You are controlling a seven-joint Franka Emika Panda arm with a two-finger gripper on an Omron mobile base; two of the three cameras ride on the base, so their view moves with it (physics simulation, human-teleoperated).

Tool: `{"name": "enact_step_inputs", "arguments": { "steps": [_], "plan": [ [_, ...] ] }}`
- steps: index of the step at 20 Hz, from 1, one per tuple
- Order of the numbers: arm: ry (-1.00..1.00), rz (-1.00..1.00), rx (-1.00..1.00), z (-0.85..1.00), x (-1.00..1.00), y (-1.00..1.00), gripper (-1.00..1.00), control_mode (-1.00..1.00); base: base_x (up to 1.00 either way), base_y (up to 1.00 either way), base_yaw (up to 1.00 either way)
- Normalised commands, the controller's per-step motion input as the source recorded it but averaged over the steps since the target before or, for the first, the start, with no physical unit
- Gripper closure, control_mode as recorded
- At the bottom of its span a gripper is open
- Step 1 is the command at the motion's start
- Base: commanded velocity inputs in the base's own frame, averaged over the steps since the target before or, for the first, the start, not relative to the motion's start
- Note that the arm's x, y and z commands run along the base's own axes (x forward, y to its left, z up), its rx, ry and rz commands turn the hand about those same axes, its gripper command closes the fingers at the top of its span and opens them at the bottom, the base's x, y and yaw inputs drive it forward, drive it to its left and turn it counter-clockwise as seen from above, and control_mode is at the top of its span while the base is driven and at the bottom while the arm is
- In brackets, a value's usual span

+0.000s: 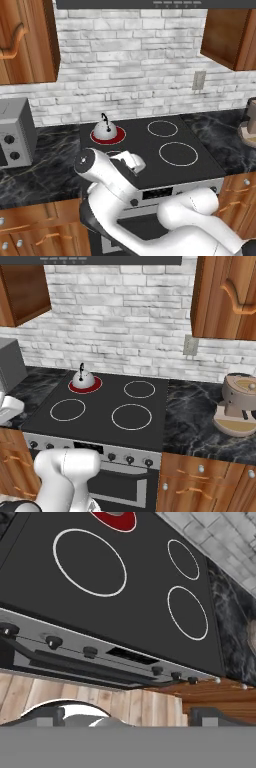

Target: The kettle is done boiling. Turn off the stove, then wait for 300 timesteps before moving the kettle to the dining table.

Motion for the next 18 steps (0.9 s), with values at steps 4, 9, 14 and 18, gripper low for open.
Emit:
{"name": "enact_step_inputs", "arguments": {
  "steps": [4,9,14,18],
  "plan": [
    [-0.14,0.00,-0.01,-0.36,-0.25,0.00,-1.00,-1.00,0.00,0.00,0.00],
    [-0.17,0.00,-0.03,-0.42,-0.20,0.00,-1.00,-1.00,0.00,0.00,0.00],
    [-0.18,-0.01,-0.04,-0.42,-0.17,0.00,-1.00,-1.00,0.00,0.00,0.00],
    [-0.17,-0.01,-0.03,-0.39,-0.21,0.00,-1.00,-1.00,0.00,0.00,0.00]
  ]
}}
